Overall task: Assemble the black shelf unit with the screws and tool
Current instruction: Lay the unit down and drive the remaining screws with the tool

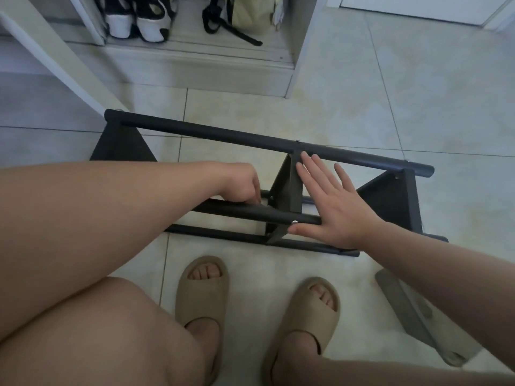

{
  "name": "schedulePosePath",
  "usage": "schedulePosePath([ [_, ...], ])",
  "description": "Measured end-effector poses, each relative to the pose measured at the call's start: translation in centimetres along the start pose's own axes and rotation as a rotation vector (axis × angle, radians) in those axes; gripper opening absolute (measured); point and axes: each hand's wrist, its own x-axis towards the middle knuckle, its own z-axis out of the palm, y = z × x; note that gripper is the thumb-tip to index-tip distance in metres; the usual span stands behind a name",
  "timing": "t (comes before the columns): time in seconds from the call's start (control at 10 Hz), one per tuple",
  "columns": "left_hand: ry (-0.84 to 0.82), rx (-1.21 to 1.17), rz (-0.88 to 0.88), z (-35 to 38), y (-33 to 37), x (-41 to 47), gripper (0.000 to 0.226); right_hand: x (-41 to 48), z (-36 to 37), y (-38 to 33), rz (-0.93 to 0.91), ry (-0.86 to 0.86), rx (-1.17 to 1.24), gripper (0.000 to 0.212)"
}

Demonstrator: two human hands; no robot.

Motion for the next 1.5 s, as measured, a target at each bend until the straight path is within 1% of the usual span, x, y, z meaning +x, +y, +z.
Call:
schedulePosePath([
  [0.1,0.033,-0.115,-0.006,-0.1,-0.2,0.1,0.008,0.2,0.0,-0.2,-0.018,-0.006,0.042,0.114],
  [0.2,0.027,-0.23,-0.006,-0.3,-0.1,0.0,0.009,0.5,0.1,-0.3,-0.037,-0.013,0.103,0.111],
  [0.3,0.035,-0.294,0.028,-0.3,0.3,-0.1,0.014,0.5,0.3,-0.5,-0.048,-0.003,0.098,0.11],
  [0.4,0.041,-0.239,0.08,-0.5,0.8,-0.3,0.013,0.2,0.7,-0.8,-0.056,0.029,0.087,0.109],
  [0.5,0.013,-0.21,0.102,-0.3,1.3,-0.2,0.012,0.1,0.9,-1.0,-0.056,0.048,0.089,0.108],
  [0.6,-0.033,-0.382,0.081,0.2,1.8,0.0,0.014,0.2,0.6,-0.8,-0.053,0.05,0.079,0.107],
  [0.8,-0.07,-0.787,-0.073,1.3,1.9,0.8,0.004,0.1,0.8,-1.1,-0.053,0.063,0.089,0.108],
  [0.9,-0.047,-0.884,-0.103,1.7,1.8,1.0,0.003,0.1,0.8,-1.2,-0.05,0.066,0.093,0.108],
  [1.1,0.037,-0.971,-0.078,2.0,1.9,0.9,0.01,0.0,0.8,-1.2,-0.049,0.083,0.096,0.108],
  [1.2,0.026,-1.014,-0.076,1.8,1.9,0.8,0.011,0.0,0.8,-1.2,-0.047,0.087,0.09,0.108],
  [1.3,0.002,-1.008,-0.078,1.8,2.1,0.7,0.005,0.0,0.8,-1.2,-0.045,0.087,0.086,0.108],
  [1.4,-0.029,-0.942,-0.066,1.9,2.1,0.5,0.006,0.0,0.7,-1.3,-0.043,0.079,0.083,0.108],
  [1.5,-0.001,-0.939,-0.049,1.8,2.0,0.6,0.004,0.0,0.7,-1.3,-0.045,0.079,0.083,0.108],
])
